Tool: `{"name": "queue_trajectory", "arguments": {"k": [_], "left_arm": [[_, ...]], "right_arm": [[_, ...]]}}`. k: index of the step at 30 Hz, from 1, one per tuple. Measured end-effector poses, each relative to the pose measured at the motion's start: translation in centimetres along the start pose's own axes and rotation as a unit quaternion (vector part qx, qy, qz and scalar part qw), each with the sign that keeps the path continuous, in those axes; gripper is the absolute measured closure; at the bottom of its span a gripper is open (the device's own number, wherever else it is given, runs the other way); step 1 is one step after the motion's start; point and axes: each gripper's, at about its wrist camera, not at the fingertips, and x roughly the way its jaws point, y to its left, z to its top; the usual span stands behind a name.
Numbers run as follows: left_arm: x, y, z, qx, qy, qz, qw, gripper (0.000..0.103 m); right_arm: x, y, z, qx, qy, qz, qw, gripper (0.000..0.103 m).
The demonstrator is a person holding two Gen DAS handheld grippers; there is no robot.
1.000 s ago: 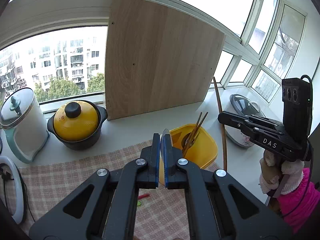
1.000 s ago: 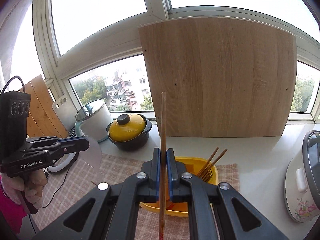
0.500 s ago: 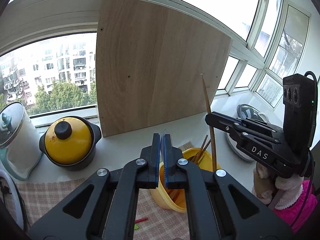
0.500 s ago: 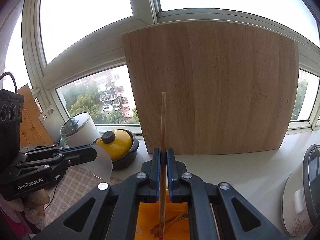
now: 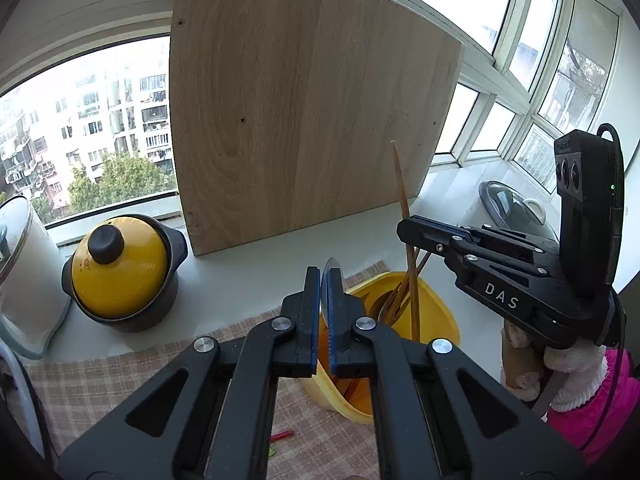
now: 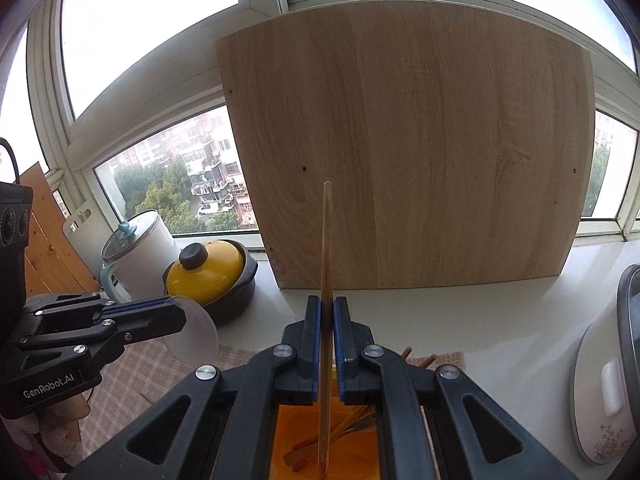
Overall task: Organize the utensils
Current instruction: 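Carry both chopsticks with both tools and lower them into the yellow container, then open both tools to drop the chopsticks into the container, then move the left tool to the green spoon while the right tool approaches a red-tipped chopstick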
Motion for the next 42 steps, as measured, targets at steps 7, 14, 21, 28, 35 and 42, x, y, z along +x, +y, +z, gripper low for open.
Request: {"name": "queue_trajectory", "arguments": {"k": [7, 14, 21, 28, 35, 42], "left_arm": [[0.1, -0.8, -0.7, 0.006, 0.014, -0.012, 0.9998, 0.102], [-0.6, -1.3, -1.0, 0.004, 0.023, -0.016, 0.9996, 0.081], [-2.9, -0.5, -1.9, -0.005, 0.012, -0.017, 0.9998, 0.073], [-6.8, 2.0, -4.2, -0.016, -0.002, 0.008, 0.9998, 0.073], [-9.8, 5.6, -8.5, -0.048, 0.005, 0.044, 0.9979, 0.073], [-11.5, 8.8, -13.6, -0.080, 0.036, 0.073, 0.9935, 0.073]], "right_arm": [[0.1, -1.1, -1.5, 0.004, 0.020, -0.005, 1.000, 0.100], [-0.6, -1.1, -2.0, 0.001, 0.024, -0.005, 1.000, 0.062], [-2.2, -0.7, -2.5, -0.002, 0.016, -0.001, 1.000, 0.051], [-4.5, 0.6, -3.0, -0.023, -0.001, 0.014, 1.000, 0.033], [-6.4, 3.1, -4.7, -0.067, -0.011, 0.075, 0.995, 0.016], [-6.1, 7.3, -8.6, -0.154, 0.037, 0.099, 0.982, 0.015]]}}
